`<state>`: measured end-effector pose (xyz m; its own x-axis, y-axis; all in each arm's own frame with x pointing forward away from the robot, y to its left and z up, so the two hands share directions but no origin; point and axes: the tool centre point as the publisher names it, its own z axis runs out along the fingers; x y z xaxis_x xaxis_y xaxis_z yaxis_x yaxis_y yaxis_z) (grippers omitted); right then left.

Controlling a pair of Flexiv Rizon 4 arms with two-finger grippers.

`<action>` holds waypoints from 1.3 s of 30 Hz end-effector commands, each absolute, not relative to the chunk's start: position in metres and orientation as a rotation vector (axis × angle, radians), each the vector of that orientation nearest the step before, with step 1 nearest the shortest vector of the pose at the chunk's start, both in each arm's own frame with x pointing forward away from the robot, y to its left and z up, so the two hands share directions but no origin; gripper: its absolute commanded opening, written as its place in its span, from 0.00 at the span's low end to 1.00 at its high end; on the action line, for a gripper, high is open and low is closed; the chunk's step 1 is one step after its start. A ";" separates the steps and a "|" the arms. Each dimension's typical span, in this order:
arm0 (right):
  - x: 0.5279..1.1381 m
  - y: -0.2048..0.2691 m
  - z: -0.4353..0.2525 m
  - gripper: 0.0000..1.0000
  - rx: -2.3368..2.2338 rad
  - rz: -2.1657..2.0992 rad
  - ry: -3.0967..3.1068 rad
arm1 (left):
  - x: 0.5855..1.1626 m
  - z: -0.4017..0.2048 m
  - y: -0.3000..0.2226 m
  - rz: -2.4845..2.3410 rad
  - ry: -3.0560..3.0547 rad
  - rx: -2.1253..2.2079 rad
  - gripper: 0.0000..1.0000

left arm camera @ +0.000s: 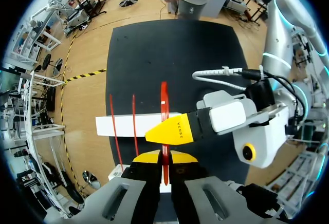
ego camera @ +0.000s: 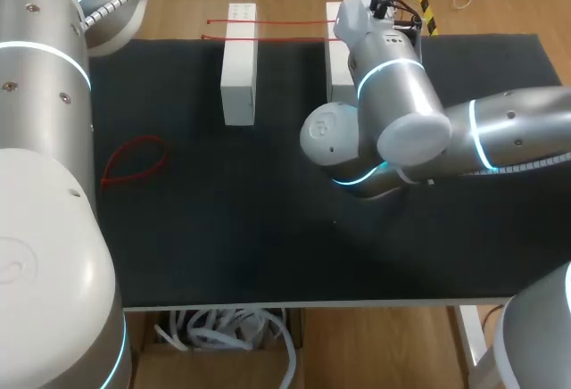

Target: Grab the tape and strap the tape.

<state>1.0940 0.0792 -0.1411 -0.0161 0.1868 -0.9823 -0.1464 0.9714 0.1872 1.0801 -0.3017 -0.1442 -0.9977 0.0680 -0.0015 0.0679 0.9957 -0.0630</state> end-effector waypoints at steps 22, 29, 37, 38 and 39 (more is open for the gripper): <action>1.078 0.072 -0.140 0.20 0.026 0.366 1.624 | 1.081 -0.143 -0.301 0.095 -3.136 -0.106 0.00; 1.060 0.070 -0.139 0.20 -0.005 0.460 1.653 | 1.081 -0.143 -0.301 0.095 -3.136 -0.106 0.00; 1.045 0.054 -0.140 0.19 -0.014 0.517 1.684 | 1.081 -0.143 -0.301 0.095 -3.136 -0.106 0.00; 1.043 0.051 -0.141 0.20 -0.014 0.522 1.696 | 1.081 -0.143 -0.301 0.095 -3.136 -0.106 0.00; 1.041 0.047 -0.142 0.20 -0.011 0.525 1.700 | 1.081 -0.143 -0.301 0.095 -3.136 -0.106 0.00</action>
